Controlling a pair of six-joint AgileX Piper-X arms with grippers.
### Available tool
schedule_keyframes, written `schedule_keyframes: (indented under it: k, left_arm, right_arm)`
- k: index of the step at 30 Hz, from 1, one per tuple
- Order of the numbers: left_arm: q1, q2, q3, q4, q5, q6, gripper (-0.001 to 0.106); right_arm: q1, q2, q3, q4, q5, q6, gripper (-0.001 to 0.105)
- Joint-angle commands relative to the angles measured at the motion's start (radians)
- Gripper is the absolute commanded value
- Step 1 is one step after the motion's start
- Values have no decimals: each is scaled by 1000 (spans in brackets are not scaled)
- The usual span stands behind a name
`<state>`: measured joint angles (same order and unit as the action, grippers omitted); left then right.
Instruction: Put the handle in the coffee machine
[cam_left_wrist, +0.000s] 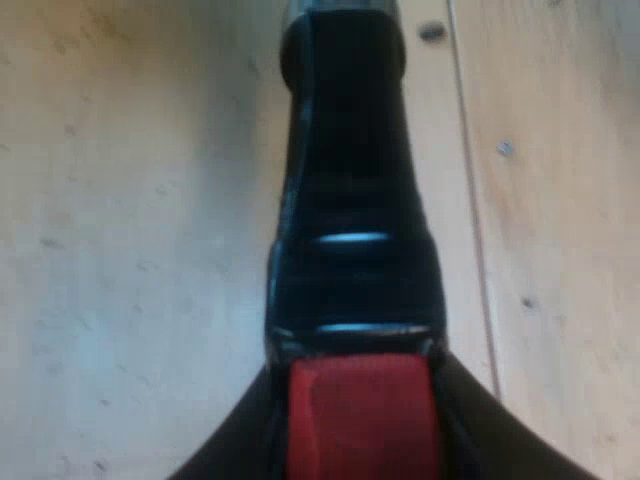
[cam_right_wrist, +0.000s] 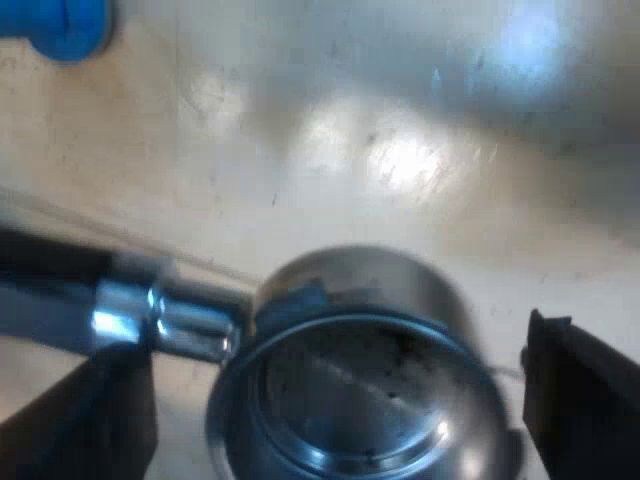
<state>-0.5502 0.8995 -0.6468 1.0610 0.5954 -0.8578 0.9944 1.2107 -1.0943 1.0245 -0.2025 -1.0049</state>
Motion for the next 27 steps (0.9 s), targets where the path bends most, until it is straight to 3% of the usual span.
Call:
schedule_keyframes:
  k: [1, 7, 23, 25, 27]
  left_arm:
    - [-4, -1, -7, 14, 39, 3, 0]
    - [105, -1, -7, 32, 68, 3, 0]
    - [492, -1, -7, 36, 118, 30, 0]
    - [518, -1, -7, 36, 118, 36, 0]
    - [544, 2, -7, 30, 121, 52, 0]
  right_arm:
    - [-3, -14, -9, 2, 36, -9, 78]
    - [5, -28, -13, 4, 124, -9, 78]
    - [297, -59, -12, -158, 742, -32, 78]
    - [302, -55, -4, -203, 776, -49, 78]
    - [302, -51, 15, -291, 776, -115, 78]
